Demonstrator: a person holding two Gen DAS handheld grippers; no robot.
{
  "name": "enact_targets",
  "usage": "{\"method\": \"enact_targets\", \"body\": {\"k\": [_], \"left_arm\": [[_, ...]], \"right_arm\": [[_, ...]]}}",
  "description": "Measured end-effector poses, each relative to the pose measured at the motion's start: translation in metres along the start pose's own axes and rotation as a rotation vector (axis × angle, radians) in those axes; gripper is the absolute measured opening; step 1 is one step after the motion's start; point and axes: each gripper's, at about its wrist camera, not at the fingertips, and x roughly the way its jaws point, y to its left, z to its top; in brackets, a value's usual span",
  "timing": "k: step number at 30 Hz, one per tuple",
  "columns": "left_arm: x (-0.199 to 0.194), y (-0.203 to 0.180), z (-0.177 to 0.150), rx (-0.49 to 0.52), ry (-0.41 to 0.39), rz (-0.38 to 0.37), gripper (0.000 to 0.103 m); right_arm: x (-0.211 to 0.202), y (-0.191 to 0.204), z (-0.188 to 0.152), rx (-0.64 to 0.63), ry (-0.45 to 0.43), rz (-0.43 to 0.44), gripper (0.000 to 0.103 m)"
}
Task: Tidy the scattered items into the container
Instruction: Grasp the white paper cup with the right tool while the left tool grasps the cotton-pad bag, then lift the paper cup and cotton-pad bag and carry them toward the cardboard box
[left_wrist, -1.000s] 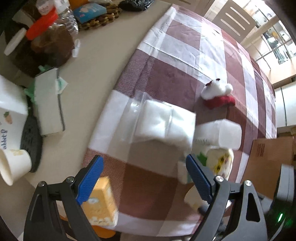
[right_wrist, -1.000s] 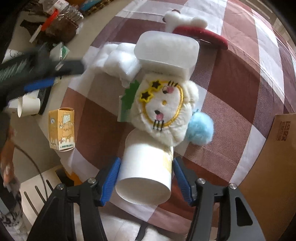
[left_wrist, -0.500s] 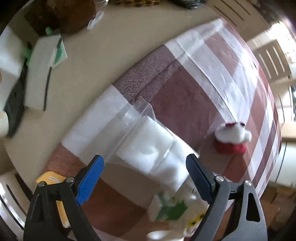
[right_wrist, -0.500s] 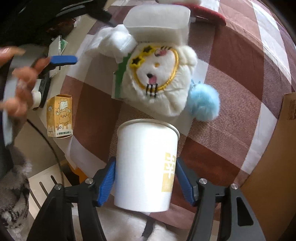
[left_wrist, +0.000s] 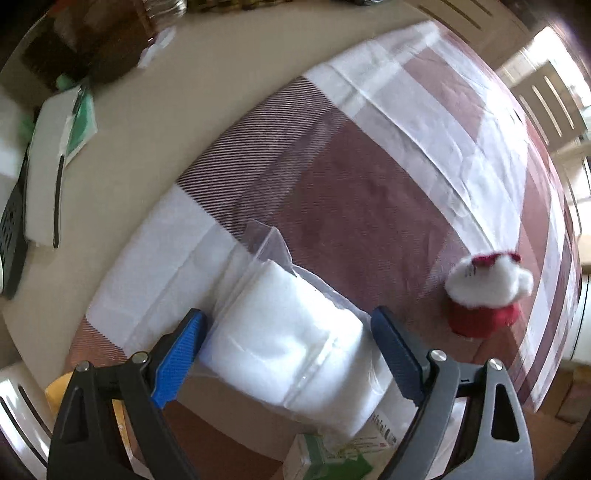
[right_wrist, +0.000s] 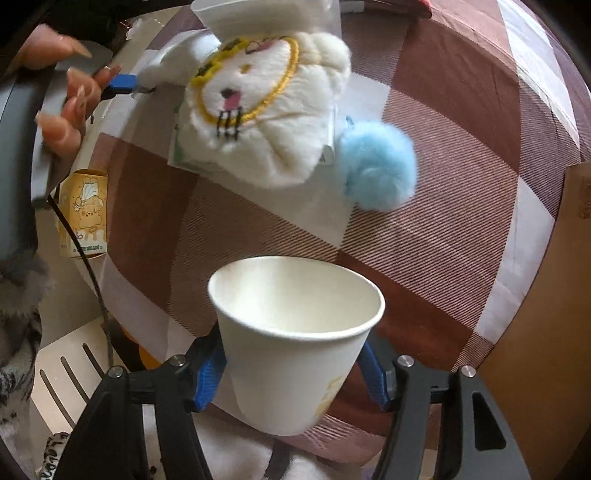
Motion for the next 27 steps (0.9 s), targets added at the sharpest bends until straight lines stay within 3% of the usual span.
{"method": "enact_targets", "body": {"k": [3,7,10,17,21,27], "left_arm": [[-0.003,-0.003,-0.008,0.047,-0.027,-0.009,0.079],[-0.01,-0.006,-0.016,0.104,-0.045,-0.047,0.059],[-0.018,-0.003,-0.02,0.143,-0.059,-0.07,0.054],[-0.058,0.001,-0.023,0.216,-0.142,-0.059,0.053],[-0.078,0.001,-0.023,0.298,-0.178,-0.004,0.053],[-0.096,0.004,-0.052,0.412,-0.198,0.06,0.053]], "right_arm": [[0.001,0.003,-0.001,-0.021,-0.007,-0.017,0.064],[-0.001,0.001,-0.002,-0.003,-0.027,-0.019,0.063],[-0.011,-0.003,-0.003,0.02,-0.061,-0.008,0.063],[-0.04,-0.015,-0.003,0.081,-0.122,0.038,0.063],[-0.052,-0.014,-0.006,0.084,-0.146,0.039,0.063],[-0.065,-0.015,-0.005,0.08,-0.167,0.029,0.063]]}}
